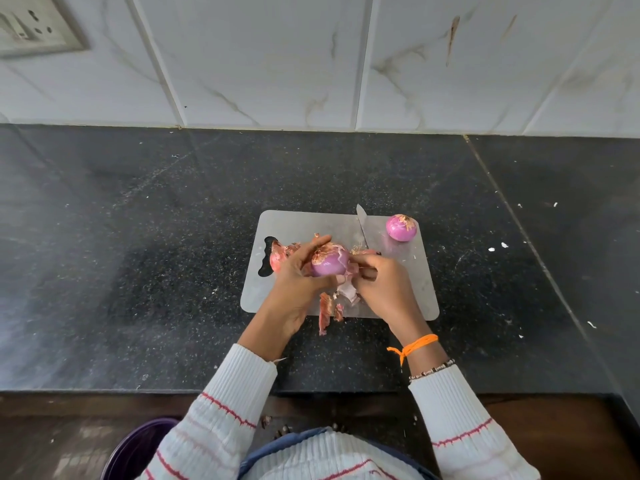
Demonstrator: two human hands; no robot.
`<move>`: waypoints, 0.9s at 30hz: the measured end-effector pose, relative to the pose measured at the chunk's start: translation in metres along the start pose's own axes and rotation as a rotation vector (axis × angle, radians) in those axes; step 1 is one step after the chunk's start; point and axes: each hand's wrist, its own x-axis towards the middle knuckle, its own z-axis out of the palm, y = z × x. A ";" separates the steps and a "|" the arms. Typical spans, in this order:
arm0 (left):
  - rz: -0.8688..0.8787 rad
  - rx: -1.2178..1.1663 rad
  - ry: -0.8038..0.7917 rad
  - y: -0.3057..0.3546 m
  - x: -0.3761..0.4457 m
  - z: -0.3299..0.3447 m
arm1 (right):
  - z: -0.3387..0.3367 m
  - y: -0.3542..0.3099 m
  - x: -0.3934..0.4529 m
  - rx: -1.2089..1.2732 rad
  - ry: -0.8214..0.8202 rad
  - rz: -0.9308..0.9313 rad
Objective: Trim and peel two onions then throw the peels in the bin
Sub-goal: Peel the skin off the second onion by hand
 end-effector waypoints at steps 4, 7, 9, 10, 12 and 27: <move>-0.006 0.016 -0.005 0.001 -0.001 0.000 | -0.005 -0.004 -0.001 0.088 0.079 0.017; 0.018 0.059 -0.010 -0.001 -0.001 0.001 | -0.006 -0.010 -0.004 0.153 0.122 -0.007; 0.040 0.076 -0.011 -0.001 -0.002 0.003 | -0.006 -0.015 -0.006 0.179 0.107 -0.012; 0.056 0.092 -0.012 -0.001 -0.002 0.003 | -0.006 -0.016 -0.006 0.188 0.088 0.000; 0.095 0.140 -0.007 -0.001 -0.003 0.004 | -0.005 -0.016 -0.006 0.217 0.047 0.045; 0.169 0.334 -0.064 -0.002 -0.003 0.000 | -0.009 -0.017 -0.004 0.706 -0.085 0.369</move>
